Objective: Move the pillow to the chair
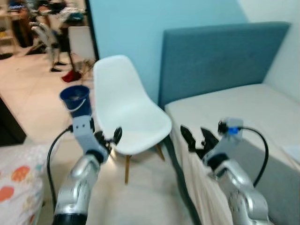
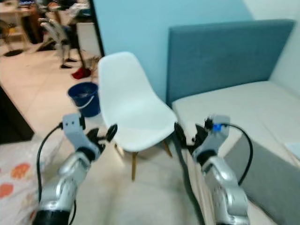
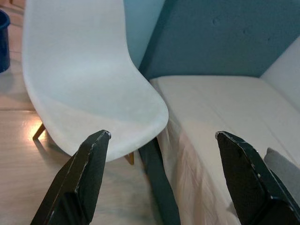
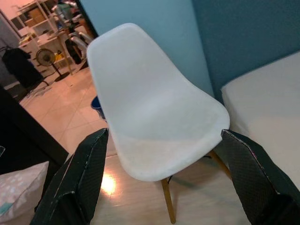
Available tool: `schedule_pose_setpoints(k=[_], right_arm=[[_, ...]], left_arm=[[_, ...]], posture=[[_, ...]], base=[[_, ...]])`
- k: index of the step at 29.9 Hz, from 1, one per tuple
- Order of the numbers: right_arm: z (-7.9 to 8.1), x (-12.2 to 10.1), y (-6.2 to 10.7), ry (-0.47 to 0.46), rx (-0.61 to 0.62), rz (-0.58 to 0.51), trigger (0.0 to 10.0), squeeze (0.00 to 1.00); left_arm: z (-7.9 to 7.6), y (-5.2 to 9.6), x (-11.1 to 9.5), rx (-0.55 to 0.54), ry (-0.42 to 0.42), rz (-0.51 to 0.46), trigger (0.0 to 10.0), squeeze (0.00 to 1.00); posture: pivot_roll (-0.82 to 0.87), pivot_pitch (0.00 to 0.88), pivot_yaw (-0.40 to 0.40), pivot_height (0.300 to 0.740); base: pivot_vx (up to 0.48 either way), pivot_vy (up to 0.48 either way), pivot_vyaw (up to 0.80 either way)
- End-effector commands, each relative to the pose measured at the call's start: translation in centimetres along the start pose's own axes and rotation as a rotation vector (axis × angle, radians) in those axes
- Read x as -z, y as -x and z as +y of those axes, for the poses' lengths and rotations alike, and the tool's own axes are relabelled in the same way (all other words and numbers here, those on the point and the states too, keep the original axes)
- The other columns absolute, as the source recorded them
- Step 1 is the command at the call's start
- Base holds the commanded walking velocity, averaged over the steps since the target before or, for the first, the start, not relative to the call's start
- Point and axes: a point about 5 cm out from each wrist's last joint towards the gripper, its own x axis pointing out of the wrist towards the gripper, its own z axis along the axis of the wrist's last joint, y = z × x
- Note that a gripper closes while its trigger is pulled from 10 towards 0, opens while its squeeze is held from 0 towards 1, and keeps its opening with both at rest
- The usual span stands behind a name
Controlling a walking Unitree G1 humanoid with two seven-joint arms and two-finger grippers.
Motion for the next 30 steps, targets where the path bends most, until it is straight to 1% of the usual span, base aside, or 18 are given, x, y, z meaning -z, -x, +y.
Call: schedule_pose_setpoints(k=[1,9,11,15,22,26,29,30], right_arm=[[-0.14,0.14,0.04,-0.014,0.005,0.005,10.0,0.00],[-0.27,0.06,0.22,-0.032,0.013,-0.001,10.0,0.00],[-0.25,0.04,0.24,-0.038,0.014,-0.004,10.0,0.00],[-0.25,0.02,0.23,-0.052,0.016,-0.008,10.0,0.00],[-0.21,-0.07,0.12,-0.057,0.015,-0.010,10.0,0.00],[-0.28,-0.05,0.04,-0.061,0.017,-0.008,10.0,0.00],[-0.35,-0.09,0.04,-0.064,0.018,-0.009,10.0,0.00],[-0.41,-0.12,0.06,-0.065,0.019,-0.009,10.0,0.00]], left_arm=[[0.24,0.07,0.25,-0.005,0.001,0.014,10.0,0.00],[0.04,-0.12,0.18,0.001,-0.014,0.024,10.0,0.00],[0.09,-0.15,0.20,0.003,-0.007,0.031,10.0,0.00],[0.39,-0.17,0.27,0.001,0.041,0.039,10.0,0.00],[0.48,-0.18,0.14,0.002,0.049,0.030,10.0,0.00],[0.45,-0.21,0.09,0.000,0.045,0.027,10.0,0.00],[0.44,-0.26,0.12,-0.002,0.042,0.028,10.0,0.00],[0.38,-0.30,0.13,-0.002,0.034,0.028,10.0,0.00]], posture=[[-0.11,0.003,0.041,0.740],[-0.12,0.011,0.052,0.740],[-0.11,0.013,0.051,0.740],[-0.11,0.013,0.051,0.740],[-0.11,0.019,0.050,0.740],[-0.11,0.019,0.047,0.740],[-0.11,0.021,0.045,0.740],[-0.11,0.022,0.045,0.740]], base=[[0.000,0.000,-0.80],[0.000,0.000,-0.80],[0.000,0.000,-0.80],[0.000,0.000,-0.80],[0.000,0.000,-0.80],[0.000,0.000,0.00],[0.000,0.000,-0.80],[0.000,0.000,0.00]])
